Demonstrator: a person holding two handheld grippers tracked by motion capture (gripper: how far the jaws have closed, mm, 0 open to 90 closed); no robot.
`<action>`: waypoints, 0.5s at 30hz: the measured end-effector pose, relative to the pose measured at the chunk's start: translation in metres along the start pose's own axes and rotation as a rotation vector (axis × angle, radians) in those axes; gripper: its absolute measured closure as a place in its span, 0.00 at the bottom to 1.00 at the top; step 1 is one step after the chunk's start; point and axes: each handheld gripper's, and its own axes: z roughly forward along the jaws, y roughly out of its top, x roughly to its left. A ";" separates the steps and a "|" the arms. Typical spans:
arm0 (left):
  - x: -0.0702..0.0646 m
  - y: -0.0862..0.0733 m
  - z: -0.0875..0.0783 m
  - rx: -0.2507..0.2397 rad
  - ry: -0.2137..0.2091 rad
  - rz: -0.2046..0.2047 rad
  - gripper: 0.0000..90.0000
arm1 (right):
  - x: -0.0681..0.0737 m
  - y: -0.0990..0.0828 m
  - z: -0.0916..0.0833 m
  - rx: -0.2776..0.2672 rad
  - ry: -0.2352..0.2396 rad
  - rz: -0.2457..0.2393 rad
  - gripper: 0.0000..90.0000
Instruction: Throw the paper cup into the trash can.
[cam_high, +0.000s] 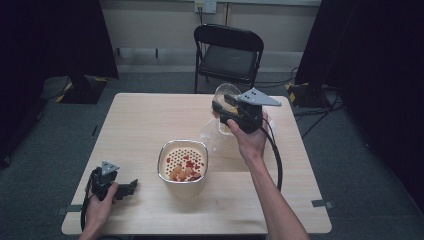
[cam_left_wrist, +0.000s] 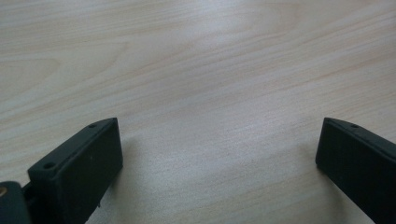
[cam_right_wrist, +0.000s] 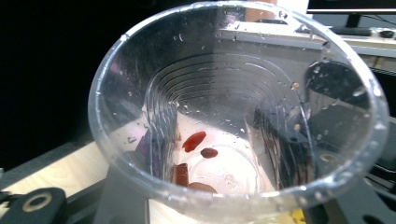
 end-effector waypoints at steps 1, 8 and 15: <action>0.000 0.000 0.000 0.000 0.001 0.001 0.00 | -0.002 0.000 0.001 0.004 -0.009 0.002 0.57; 0.000 0.000 0.000 0.000 0.000 0.001 0.00 | -0.026 0.008 0.005 0.036 -0.068 0.014 0.57; 0.000 0.000 0.000 0.000 0.000 0.001 0.00 | -0.049 0.002 0.009 0.097 -0.139 0.033 0.57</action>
